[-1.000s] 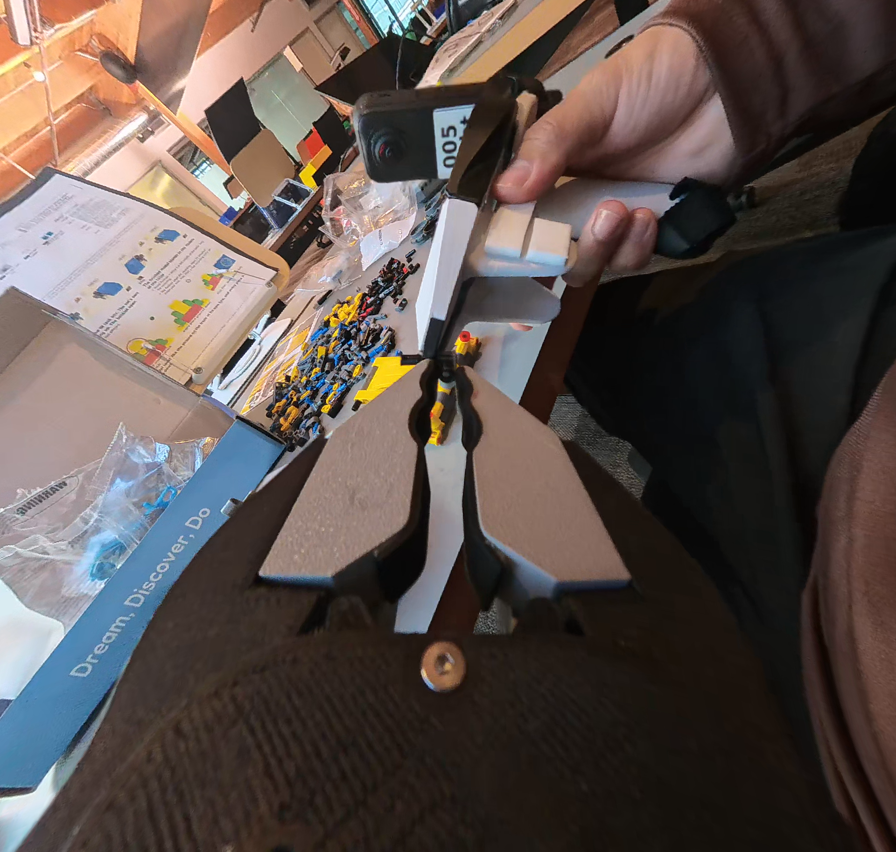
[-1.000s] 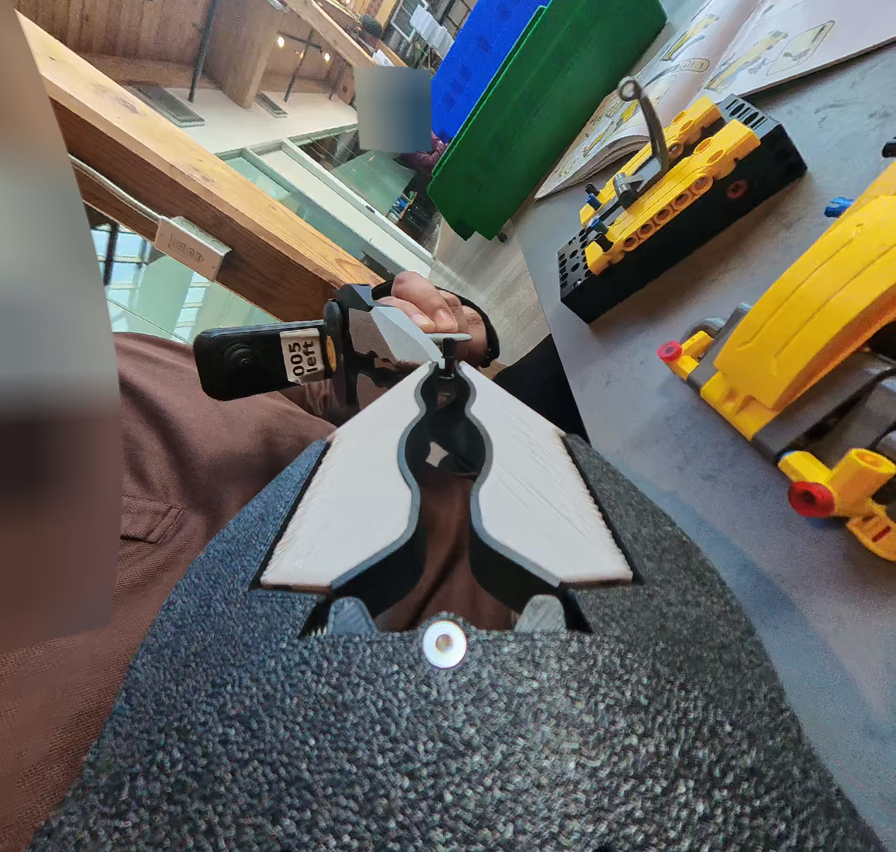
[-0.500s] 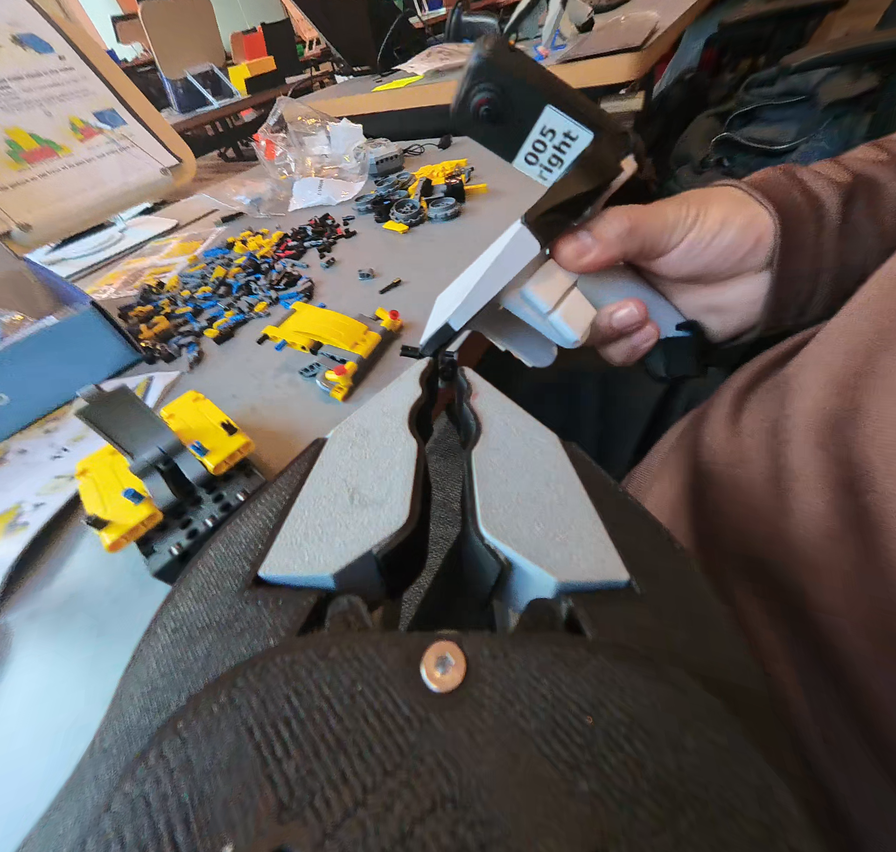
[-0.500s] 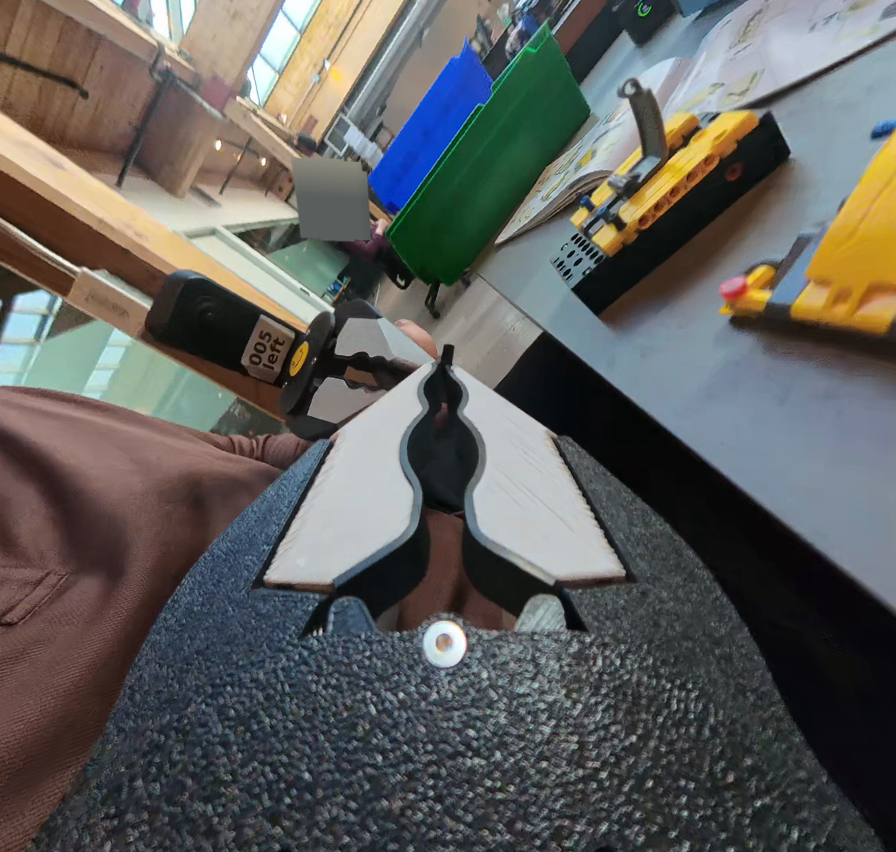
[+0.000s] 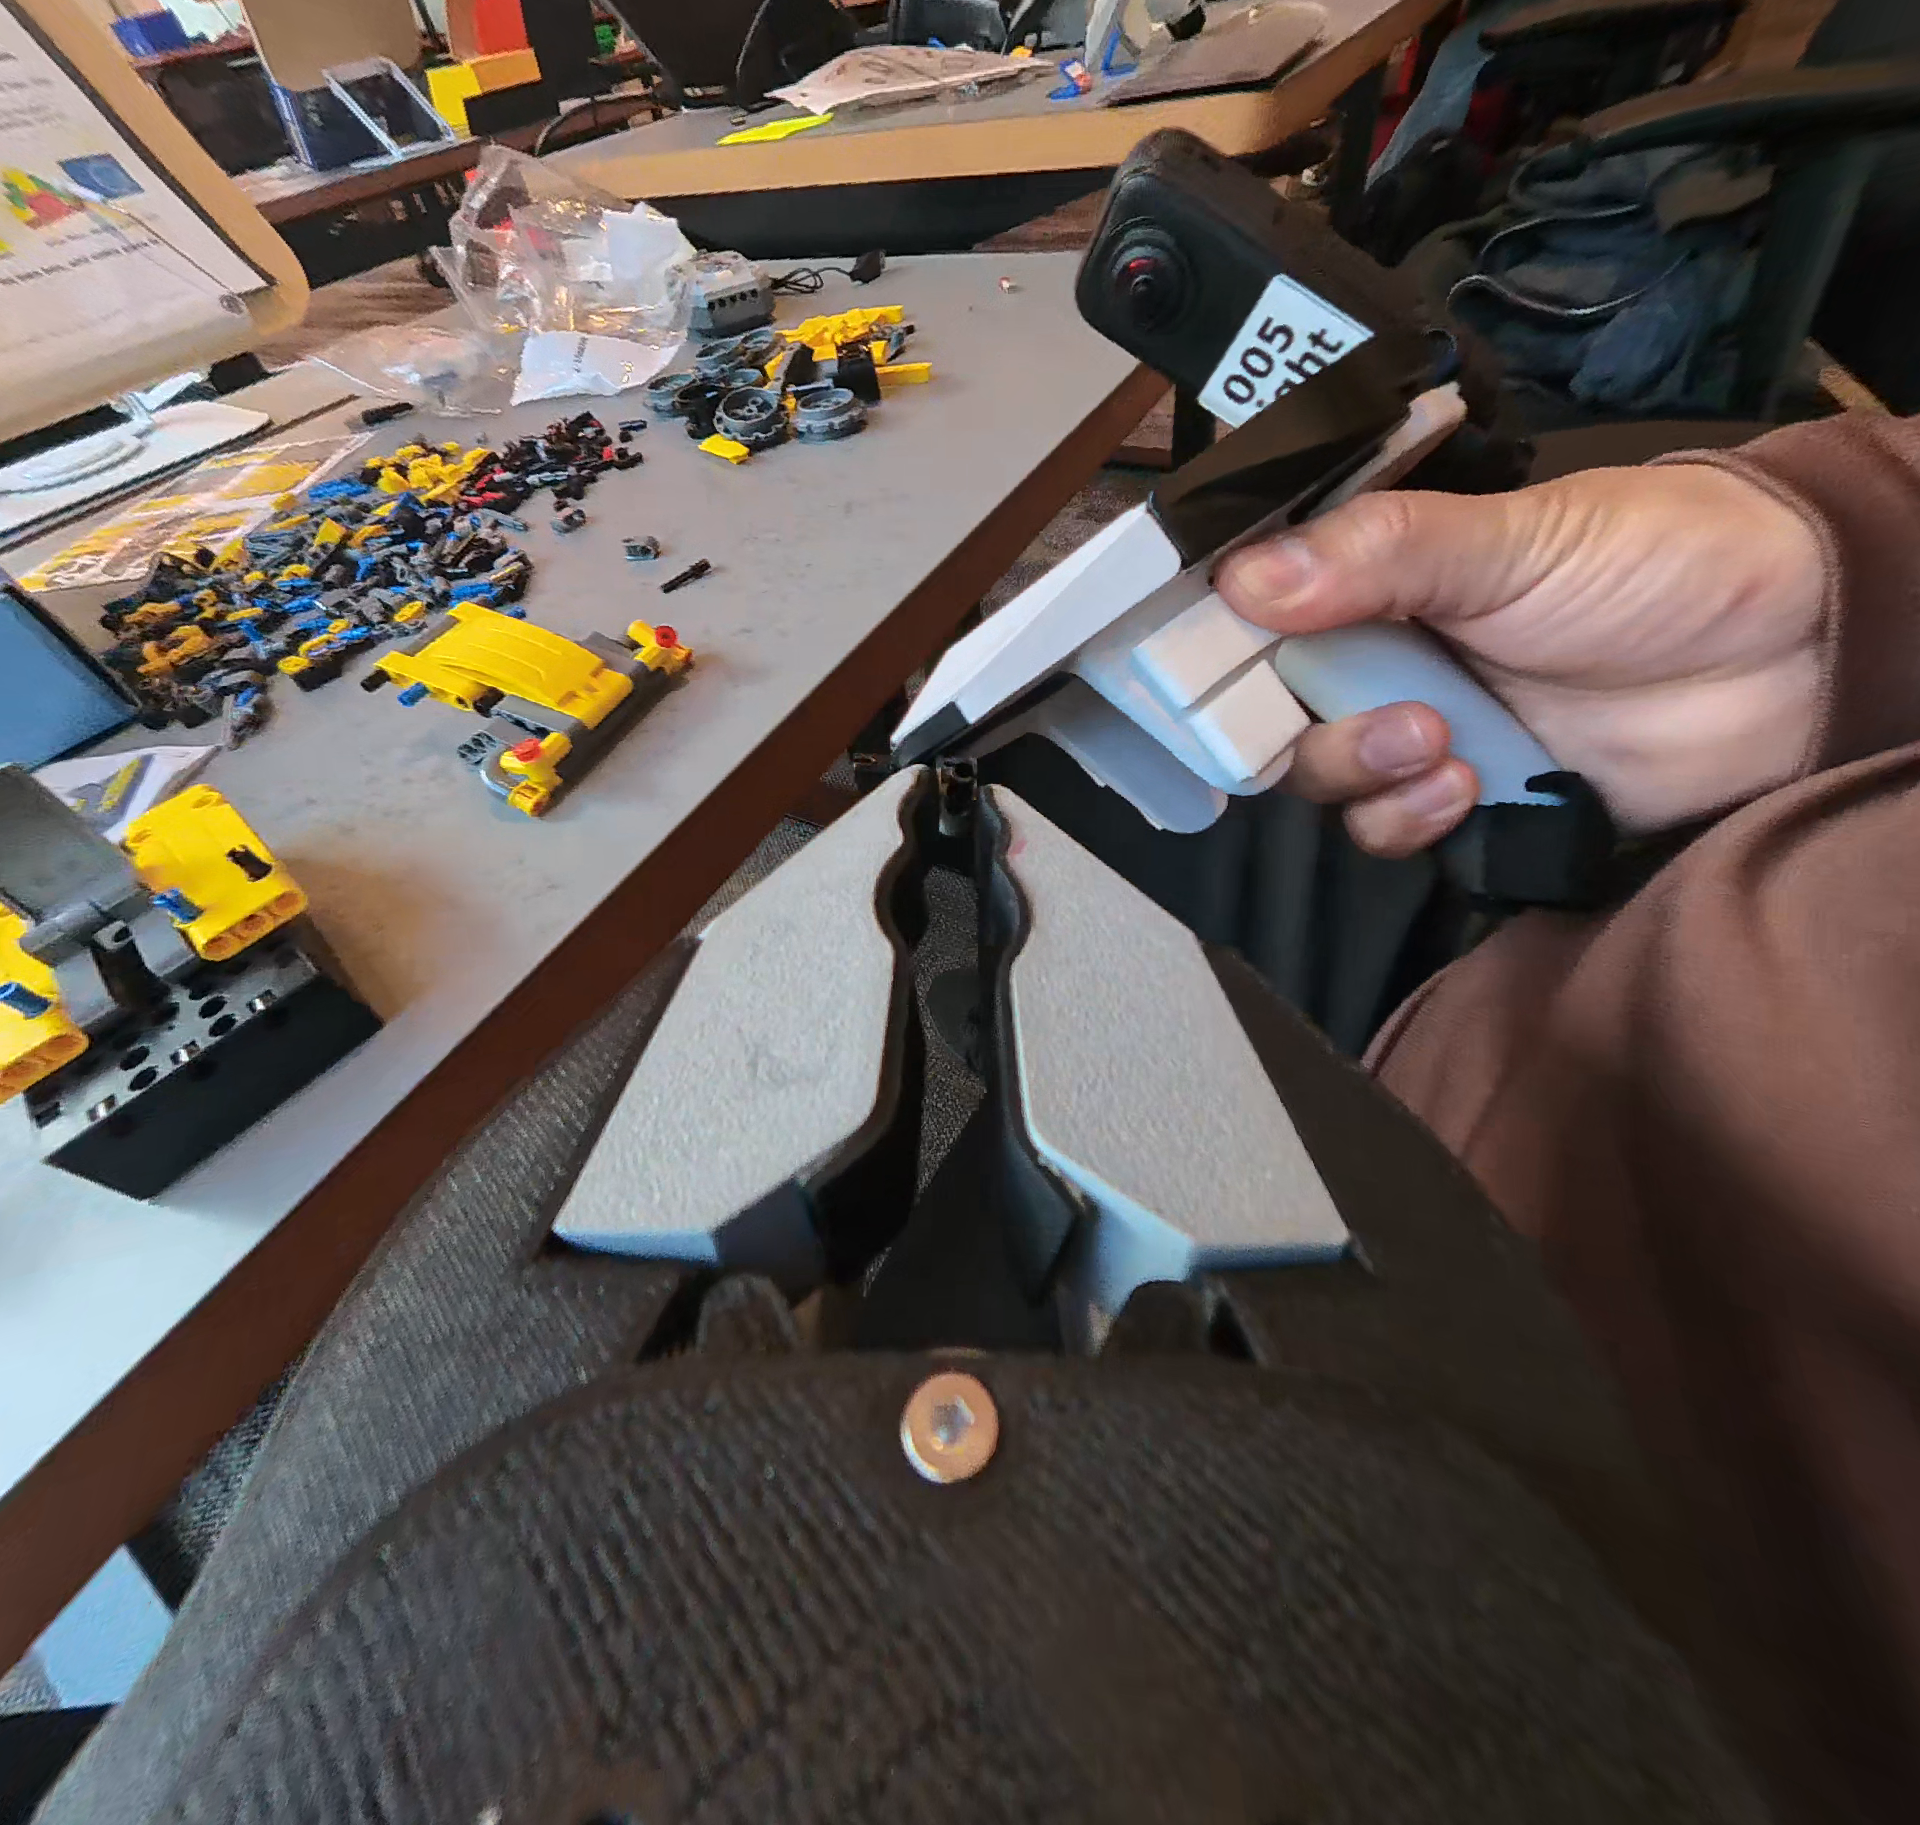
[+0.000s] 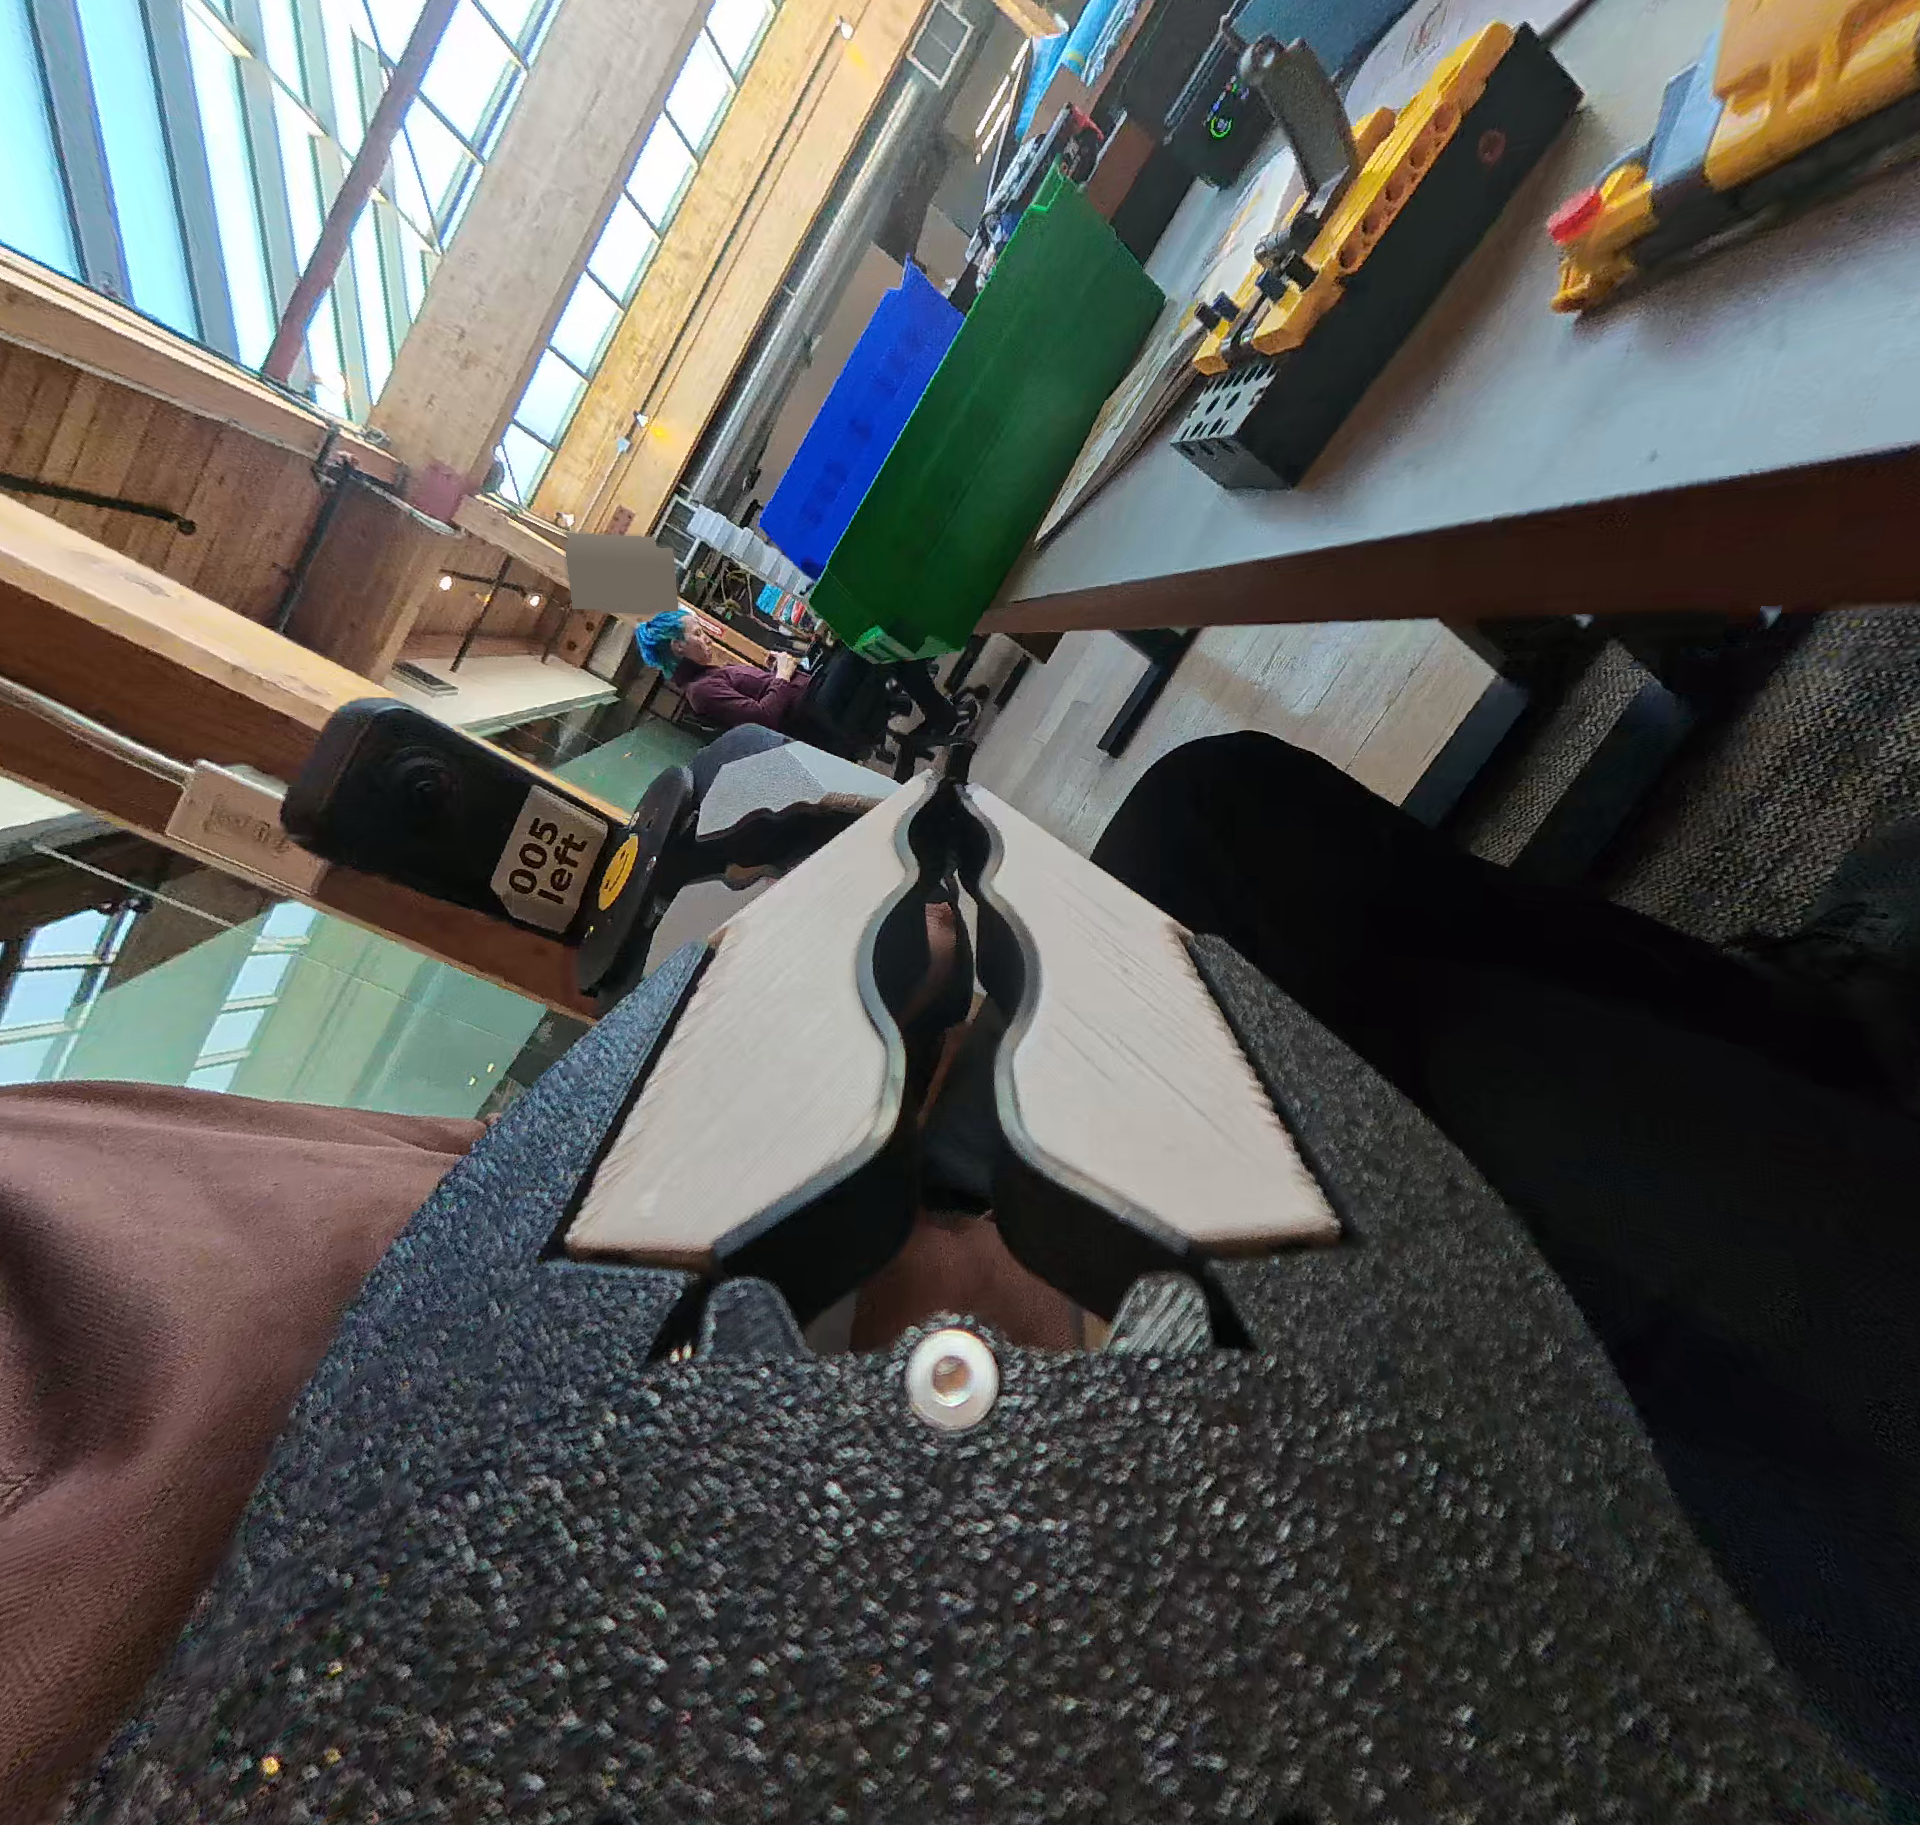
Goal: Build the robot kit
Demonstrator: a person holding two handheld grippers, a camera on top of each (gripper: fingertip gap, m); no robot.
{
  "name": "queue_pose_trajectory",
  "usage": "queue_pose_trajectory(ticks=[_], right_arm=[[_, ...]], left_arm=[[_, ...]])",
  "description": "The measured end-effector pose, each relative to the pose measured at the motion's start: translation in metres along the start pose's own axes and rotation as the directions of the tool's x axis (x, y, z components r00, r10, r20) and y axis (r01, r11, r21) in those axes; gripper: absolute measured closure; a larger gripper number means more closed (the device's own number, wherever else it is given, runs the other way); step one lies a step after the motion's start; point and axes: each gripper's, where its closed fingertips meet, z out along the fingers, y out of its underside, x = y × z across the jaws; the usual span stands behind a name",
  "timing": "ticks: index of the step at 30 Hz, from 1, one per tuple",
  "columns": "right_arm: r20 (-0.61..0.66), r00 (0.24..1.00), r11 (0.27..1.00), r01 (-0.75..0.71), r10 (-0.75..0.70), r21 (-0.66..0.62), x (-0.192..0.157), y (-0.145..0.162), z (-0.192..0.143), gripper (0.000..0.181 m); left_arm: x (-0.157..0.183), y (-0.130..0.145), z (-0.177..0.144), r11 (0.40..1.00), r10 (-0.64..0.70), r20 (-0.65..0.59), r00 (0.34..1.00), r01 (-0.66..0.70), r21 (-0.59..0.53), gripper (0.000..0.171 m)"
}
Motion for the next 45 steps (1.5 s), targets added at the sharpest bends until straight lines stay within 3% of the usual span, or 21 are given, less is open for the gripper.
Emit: queue_pose_trajectory(ticks=[4, 9, 13, 15, 20, 22, 31, 33, 39, 42, 45], right_arm=[[0.008, 1.0, 0.999, -0.019, 0.018, 0.04, -0.008, 0.005, -0.014, 0.181], [0.039, 0.999, 0.996, 0.006, -0.009, 0.091, -0.022, -0.007, -0.023, 0.181], [0.016, 0.996, 0.989, 0.083, -0.085, 0.122, -0.026, -0.014, -0.027, 0.181], [-0.003, 0.991, 0.983, 0.132, -0.133, 0.129, -0.026, -0.018, -0.027, 0.181], [0.005, 0.989, 0.982, 0.148, -0.15, 0.113, -0.025, -0.014, -0.016, 0.181], [0.019, 0.989, 0.984, 0.141, -0.144, 0.111, -0.026, -0.012, -0.014, 0.181], [0.1, 0.995, 0.991, 0.017, -0.03, 0.129, -0.026, -0.012, -0.016, 0.181], [0.097, 0.995, 0.99, 0.01, -0.023, 0.138, -0.025, -0.013, -0.017, 0.181], [0.101, 0.992, 0.985, 0.059, -0.076, 0.164, -0.031, -0.016, -0.019, 0.181], [0.131, 0.989, 0.994, 0.059, -0.071, 0.092, -0.031, -0.015, -0.017, 0.181], [0.143, 0.983, 0.992, 0.118, -0.112, -0.041, -0.029, -0.012, -0.014, 0.181]], left_arm=[[0.016, -0.006, 0.001, 0.999, 0.041, 0.026, 0.999, -0.041, 0.005, 0.167], [0.017, -0.024, 0.003, 0.988, 0.121, 0.174, 0.977, -0.136, 0.076, 0.167], [0.014, -0.025, 0.0, 0.994, 0.024, 0.165, 0.986, -0.04, 0.098, 0.169], [0.01, -0.019, 0.002, 0.996, -0.052, 0.138, 0.989, 0.04, 0.086, 0.155], [0.008, -0.025, 0.009, 0.992, -0.092, 0.076, 0.993, 0.084, 0.098, 0.151], [0.005, -0.028, 0.008, 0.993, -0.063, 0.086, 0.994, 0.054, 0.104, 0.16], [0.005, -0.023, 0.005, 0.975, 0.214, 0.21, 0.954, -0.223, 0.02, 0.164], [0.005, -0.023, 0.006, 0.972, 0.226, 0.231, 0.946, -0.235, 0.012, 0.164], [0.006, -0.029, 0.006, 0.991, 0.098, 0.078, 0.992, -0.105, 0.087, 0.165], [0.007, -0.028, 0.003, 0.989, 0.134, -0.035, 0.99, -0.131, 0.072, 0.166], [0.006, -0.024, 0.002, 0.97, 0.243, -0.093, 0.966, -0.241, 0.025, 0.167]])
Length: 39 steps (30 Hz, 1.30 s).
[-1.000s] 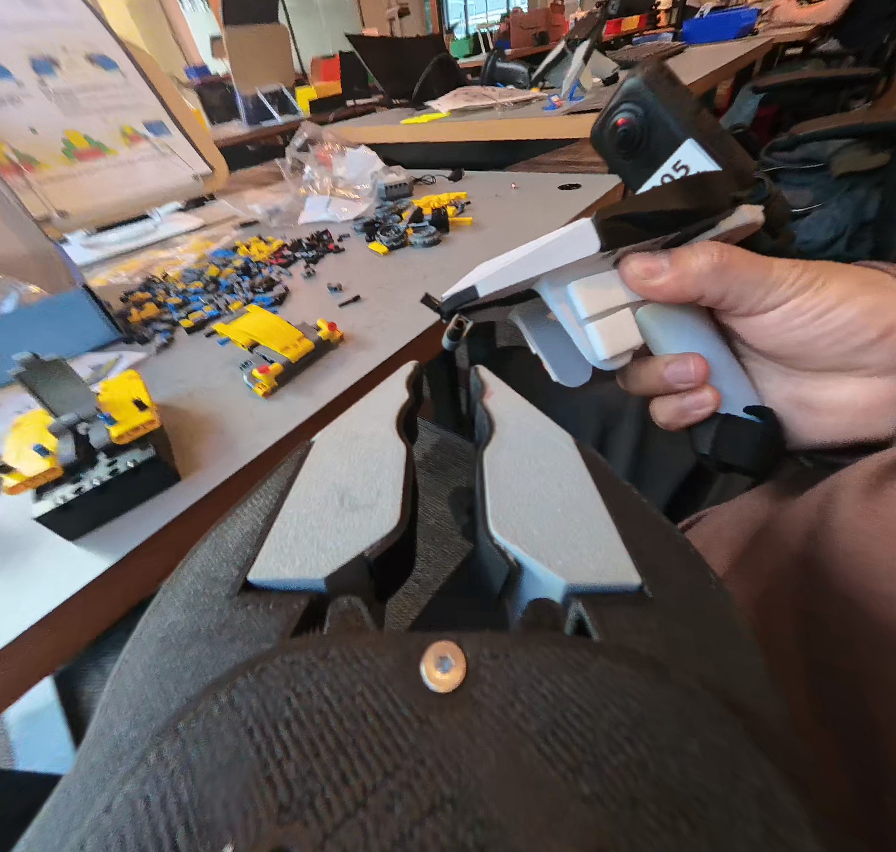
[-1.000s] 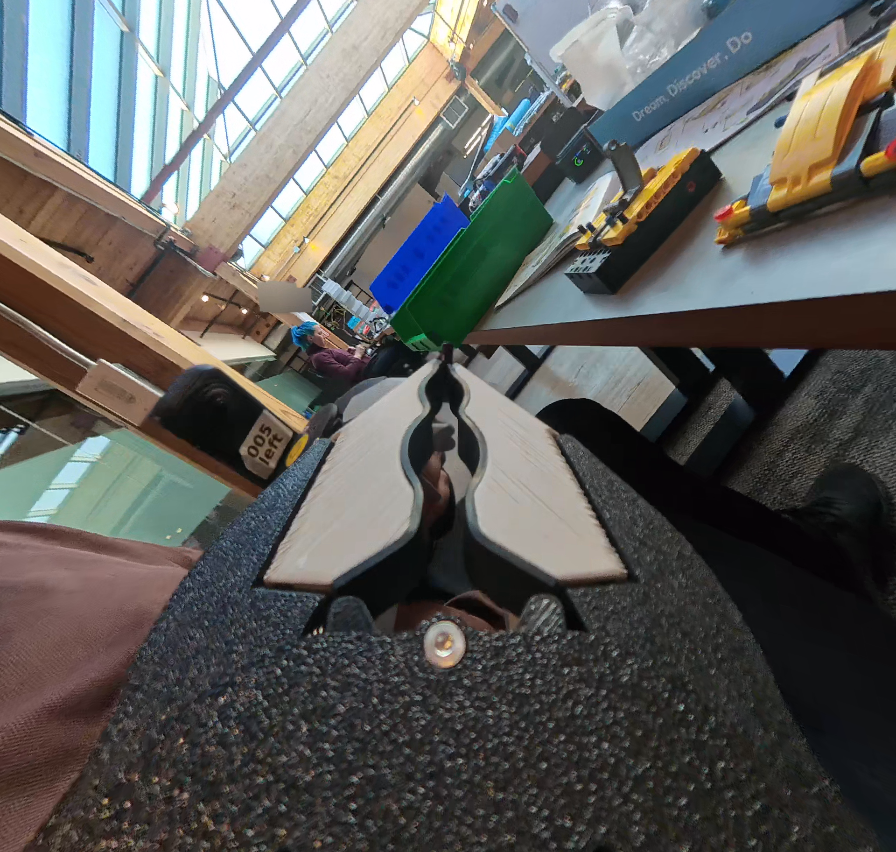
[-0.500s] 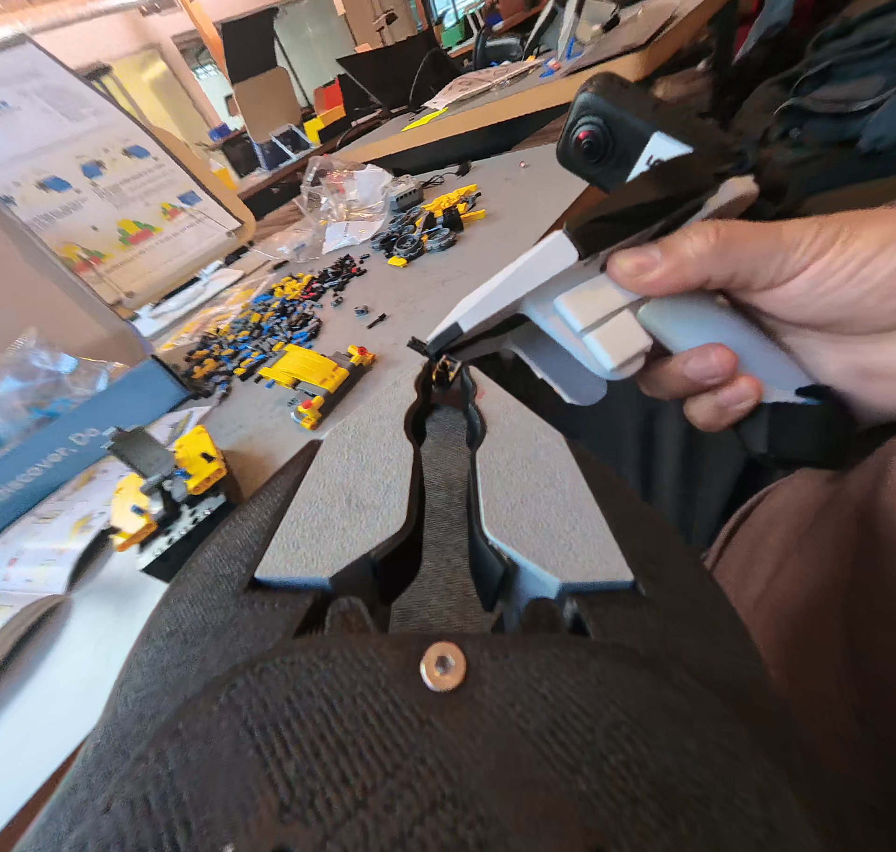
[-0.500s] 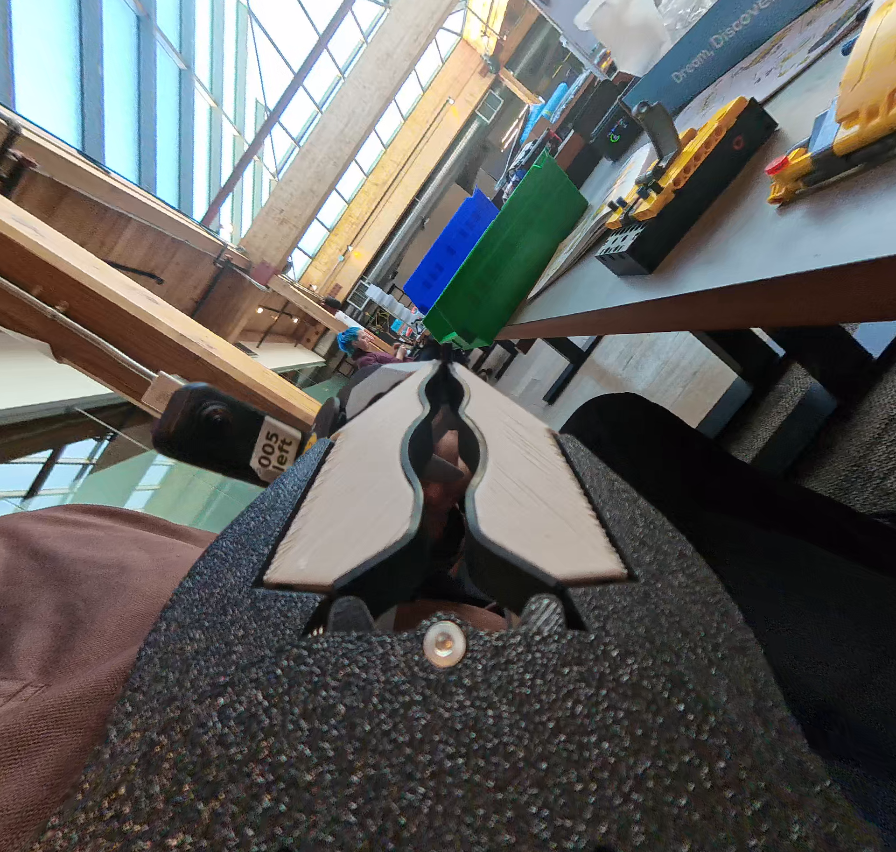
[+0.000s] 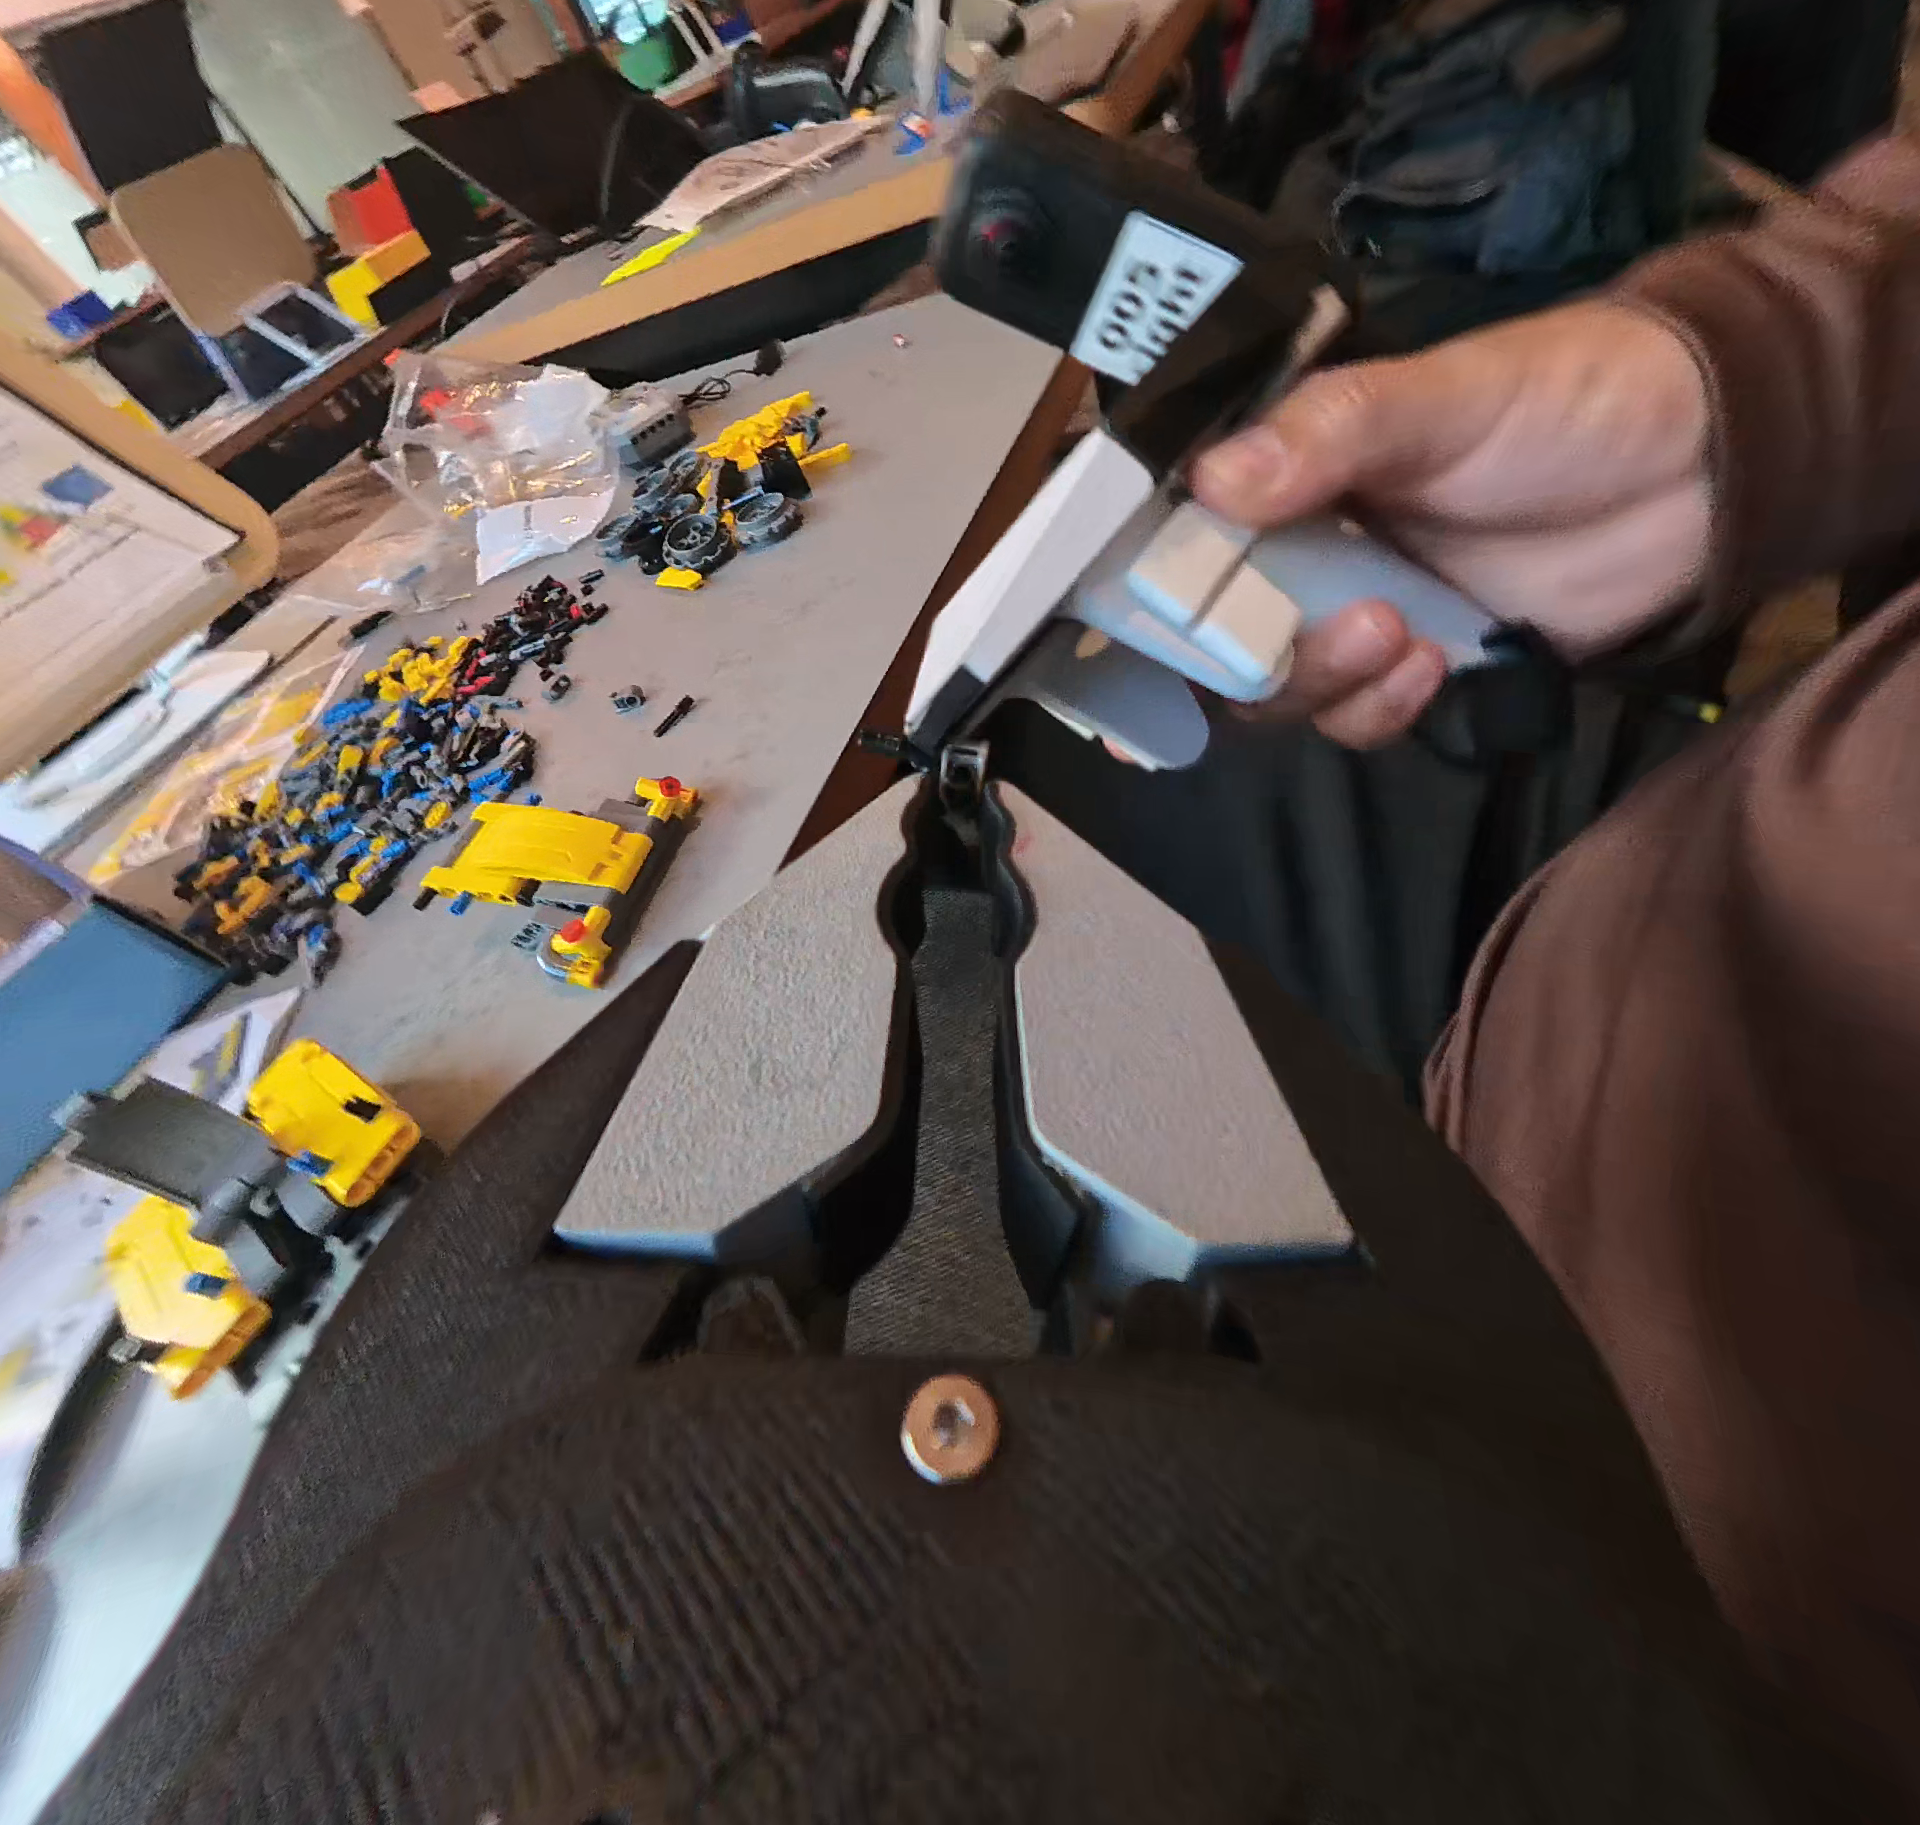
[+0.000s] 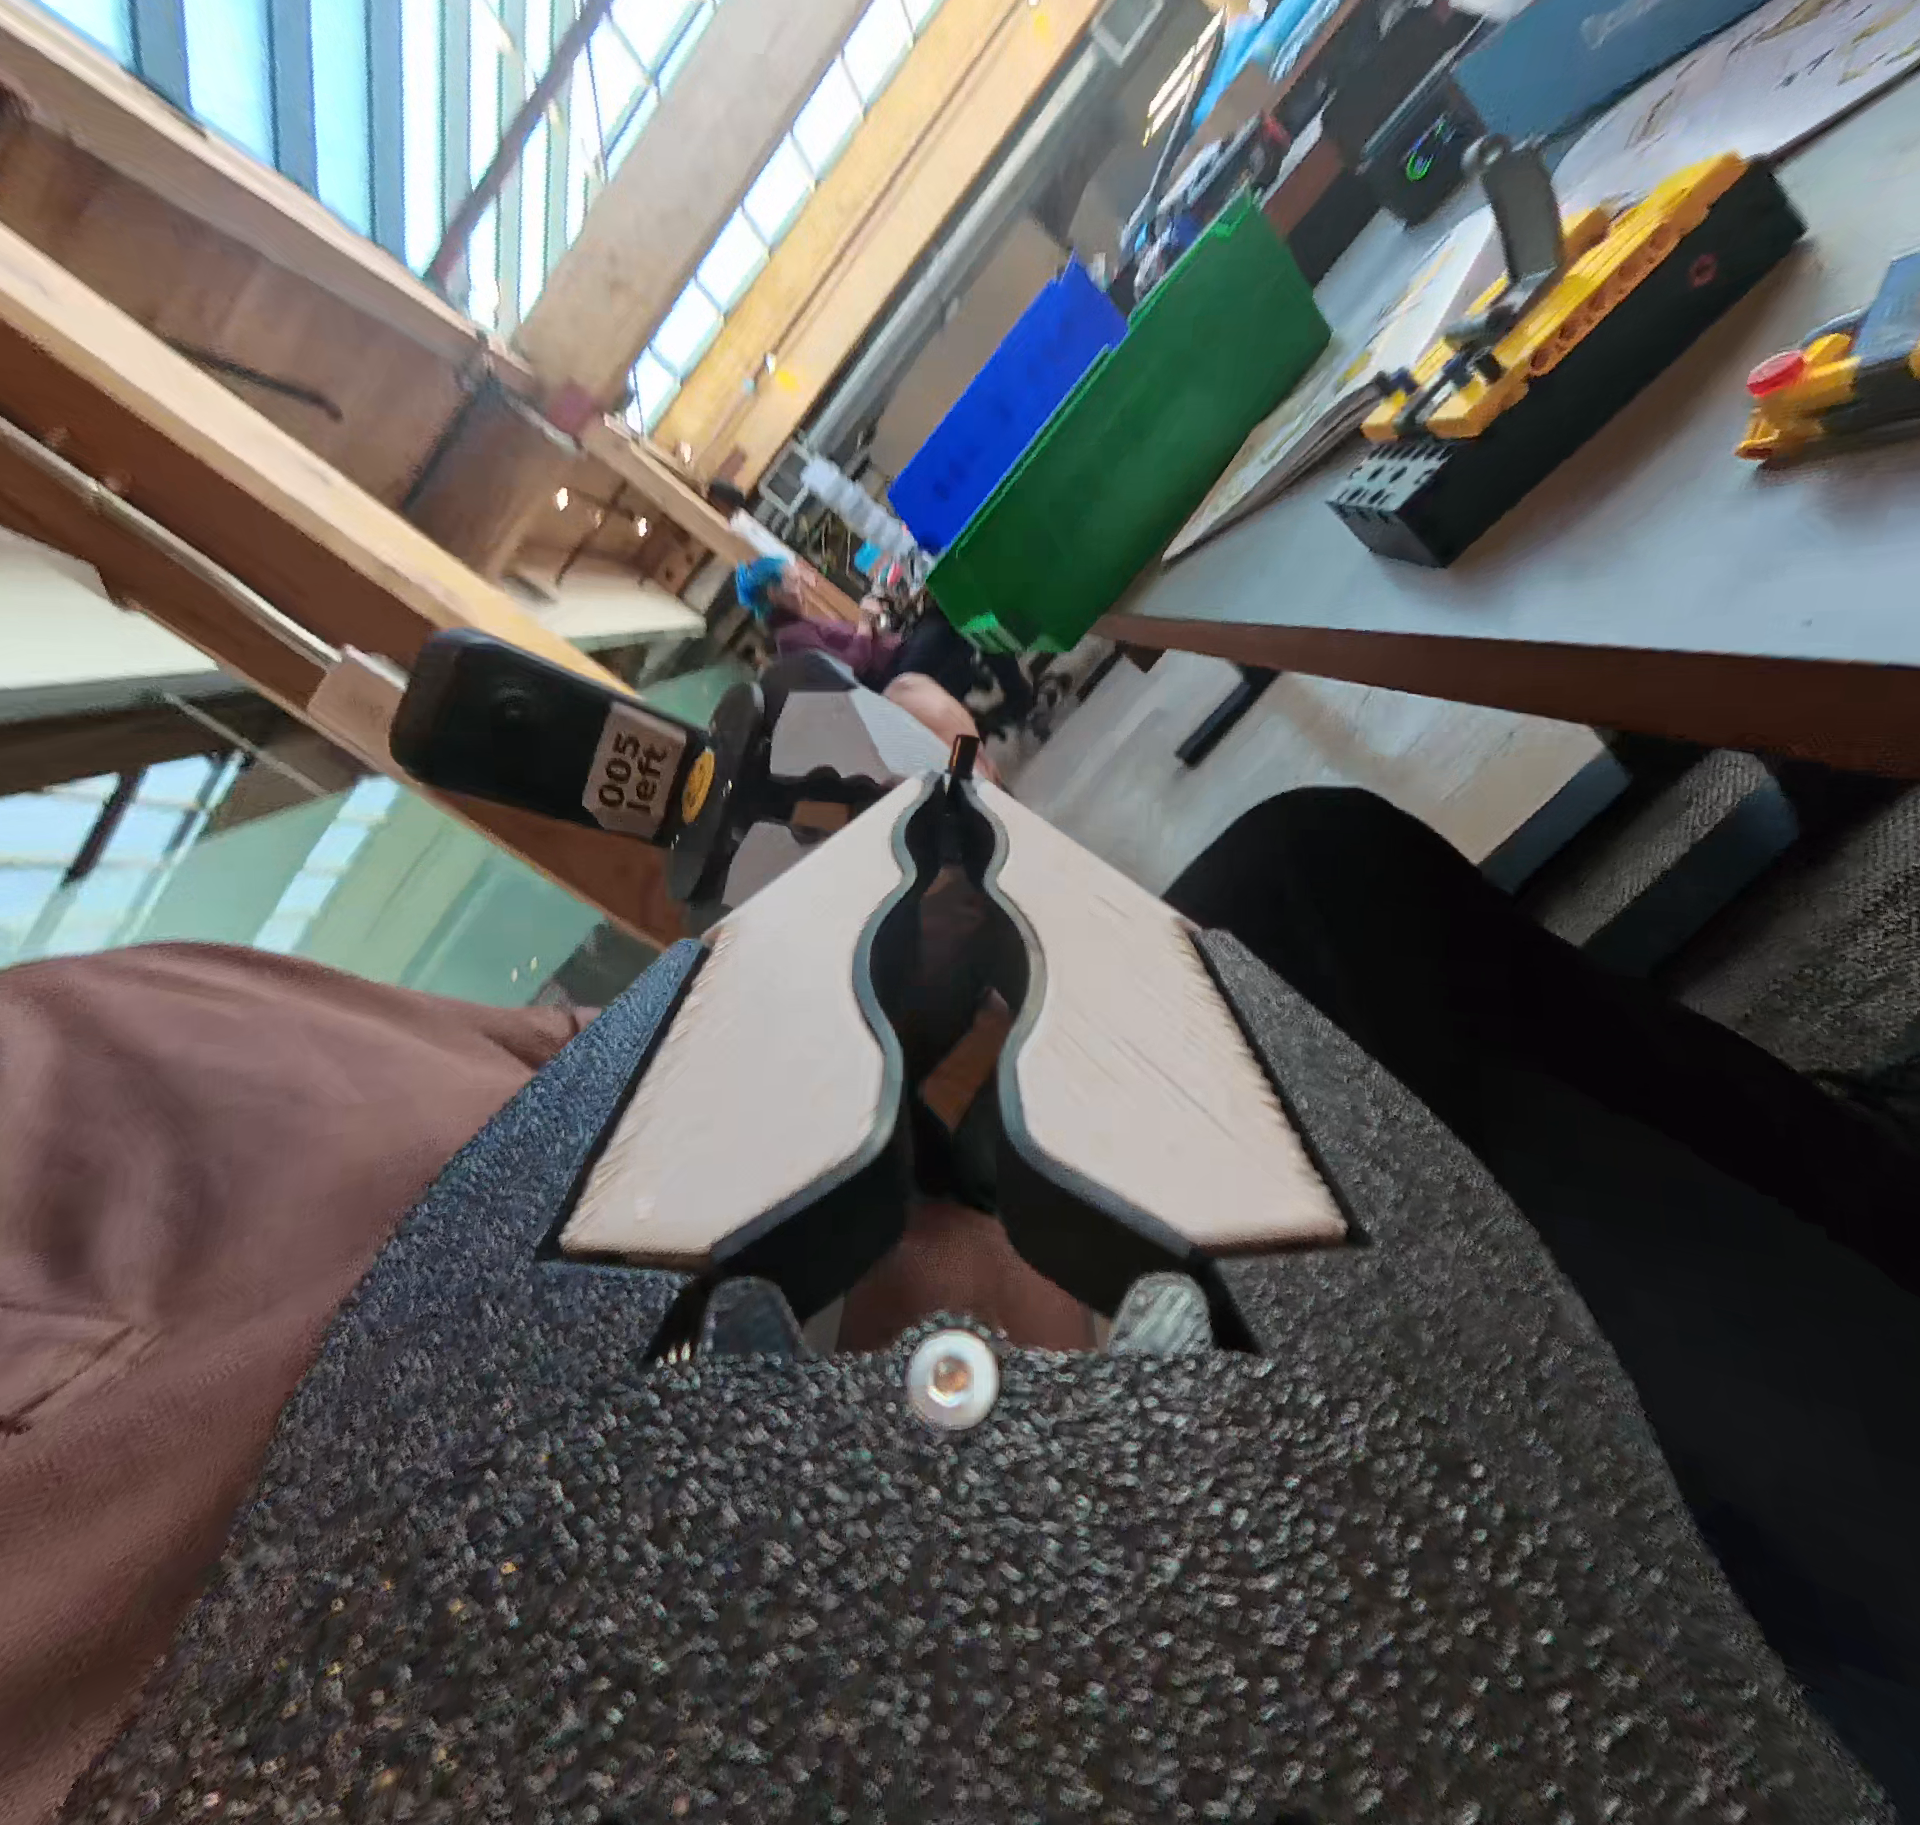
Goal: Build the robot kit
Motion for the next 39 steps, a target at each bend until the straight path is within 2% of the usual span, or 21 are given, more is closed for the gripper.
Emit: queue_pose_trajectory(ticks=[3, 6, 7, 8, 11, 13, 14, 16, 19, 21, 22, 24, 26, 30, 32, 34, 35, 39], right_arm=[[-0.008, 0.997, 0.989, 0.072, -0.074, -0.132, 0.005, 0.002, 0.001, 0.181], [0.035, 0.994, 0.971, 0.11, -0.105, -0.21, 0.007, 0.004, 0.003, 0.181], [0.041, 0.994, 0.972, 0.112, -0.106, -0.205, 0.007, 0.001, 0.003, 0.176], [0.046, 0.993, 0.976, 0.113, -0.106, -0.186, 0.008, -0.005, 0.003, 0.157], [0.151, 0.983, 0.979, 0.125, -0.101, -0.163, -0.005, -0.016, -0.001, 0.164], [0.191, 0.957, 0.947, 0.256, -0.22, -0.195, -0.011, -0.015, -0.004, 0.163], [0.187, 0.927, 0.905, 0.363, -0.326, -0.223, -0.01, -0.015, -0.005, 0.161], [0.144, 0.808, 0.755, 0.587, -0.572, -0.292, -0.005, -0.019, -0.01, 0.157], [0.091, 0.5, 0.431, 0.813, -0.861, -0.392, -0.001, -0.027, -0.013, 0.156], [0.074, 0.281, 0.223, 0.874, -0.957, -0.432, 0.002, -0.027, -0.01, 0.157], [0.08, 0.205, 0.148, 0.88, -0.976, -0.451, 0.004, -0.024, -0.008, 0.158], [0.099, 0.137, 0.076, 0.882, -0.986, -0.465, 0.007, -0.016, -0.004, 0.163], [0.147, 0.131, 0.046, 0.878, -0.98, -0.476, 0.009, -0.005, -0.004, 0.172], [0.173, 0.153, 0.051, 0.875, -0.973, -0.482, 0.012, 0.002, -0.007, 0.168], [0.198, 0.157, 0.043, 0.874, -0.968, -0.483, 0.014, 0.005, -0.009, 0.17], [0.248, 0.224, 0.079, 0.871, -0.943, -0.486, 0.013, 0.015, -0.013, 0.179], [0.25, 0.249, 0.101, 0.868, -0.936, -0.486, 0.014, 0.017, -0.013, 0.177], [0.261, 0.302, 0.153, 0.869, -0.917, -0.47, 0.012, 0.022, -0.015, 0.178]], left_arm=[[-0.003, 0.006, -0.001, 0.991, 0.119, -0.042, 0.992, -0.121, -0.061, 0.166], [-0.002, 0.009, -0.004, 0.976, 0.197, -0.089, 0.976, -0.203, -0.072, 0.166], [-0.001, 0.009, -0.005, 0.976, 0.202, -0.109, 0.973, -0.209, -0.06, 0.166], [-0.001, 0.008, -0.006, 0.98, 0.186, -0.122, 0.975, -0.193, -0.048, 0.166], [-0.005, 0.003, -0.006, 0.997, 0.076, -0.129, 0.989, -0.073, 0.023, 0.166], [-0.003, -0.008, -0.006, 0.986, -0.104, -0.195, 0.975, 0.127, 0.109, 0.166], [-0.002, -0.016, -0.007, 0.951, -0.229, -0.261, 0.938, 0.273, 0.147, 0.166], [-0.007, -0.02, -0.004, 0.832, -0.47, -0.376, 0.799, 0.543, 0.115, 0.166], [-0.016, -0.02, -0.004, 0.575, -0.703, -0.509, 0.497, 0.818, 0.006, 0.166], [-0.018, -0.022, -0.006, 0.39, -0.762, -0.588, 0.273, 0.918, -0.079, 0.167], [-0.018, -0.022, -0.006, 0.318, -0.771, -0.608, 0.188, 0.942, -0.112, 0.167], [-0.011, -0.019, -0.004, 0.24, -0.775, -0.628, 0.074, 0.953, -0.185, 0.167], [-0.008, -0.017, -0.003, 0.175, -0.769, -0.64, -0.007, 0.96, -0.22, 0.167], [0.0, -0.012, -0.002, 0.128, -0.752, -0.653, -0.092, 0.951, -0.281, 0.167], [0.009, -0.013, -0.002, 0.138, -0.74, -0.661, -0.123, 0.935, -0.328, 0.167], [0.015, -0.012, -0.003, 0.147, -0.733, -0.666, -0.14, 0.923, -0.355, 0.167], [0.017, -0.011, -0.002, 0.151, -0.736, -0.663, -0.139, 0.92, -0.36, 0.167], [0.02, -0.011, -0.003, 0.151, -0.728, -0.668, -0.154, 0.914, -0.376, 0.167]])
